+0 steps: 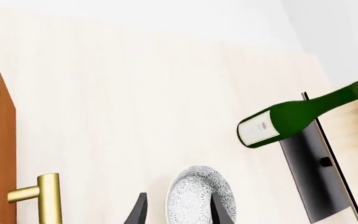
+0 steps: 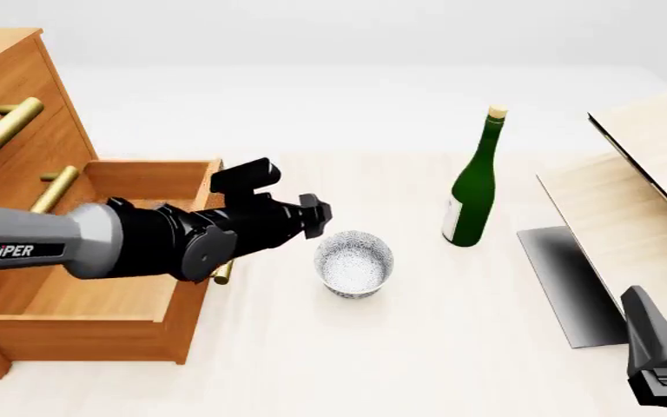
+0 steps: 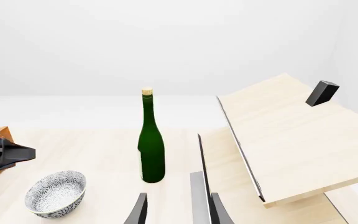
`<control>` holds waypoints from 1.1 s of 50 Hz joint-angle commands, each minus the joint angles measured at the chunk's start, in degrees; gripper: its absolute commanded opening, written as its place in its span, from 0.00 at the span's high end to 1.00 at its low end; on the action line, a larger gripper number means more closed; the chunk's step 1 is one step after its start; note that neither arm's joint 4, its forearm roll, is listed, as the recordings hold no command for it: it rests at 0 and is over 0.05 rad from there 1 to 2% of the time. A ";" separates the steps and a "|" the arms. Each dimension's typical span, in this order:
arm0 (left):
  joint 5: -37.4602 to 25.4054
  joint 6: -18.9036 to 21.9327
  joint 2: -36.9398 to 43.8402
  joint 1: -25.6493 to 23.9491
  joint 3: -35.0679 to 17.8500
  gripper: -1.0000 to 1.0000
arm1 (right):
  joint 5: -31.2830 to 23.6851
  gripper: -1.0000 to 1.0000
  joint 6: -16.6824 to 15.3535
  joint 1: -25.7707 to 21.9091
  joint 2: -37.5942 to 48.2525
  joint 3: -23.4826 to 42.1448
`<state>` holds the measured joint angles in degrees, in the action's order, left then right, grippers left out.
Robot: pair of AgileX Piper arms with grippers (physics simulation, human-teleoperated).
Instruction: Put the bowl in the bottom drawer of the cabinet and close it.
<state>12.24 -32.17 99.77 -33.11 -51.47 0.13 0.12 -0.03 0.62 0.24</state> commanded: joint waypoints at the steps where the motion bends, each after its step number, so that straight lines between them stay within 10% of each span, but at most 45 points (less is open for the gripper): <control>1: 0.81 -0.95 2.52 -0.68 -0.58 0.00 | 0.00 0.00 0.00 0.00 0.00 0.00; 55: 3.09 -2.78 11.68 -2.78 -2.03 0.00 | 0.00 0.00 -0.01 -0.01 0.00 0.00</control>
<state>14.75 -34.67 110.05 -35.42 -53.37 0.13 0.12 -0.03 0.62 0.24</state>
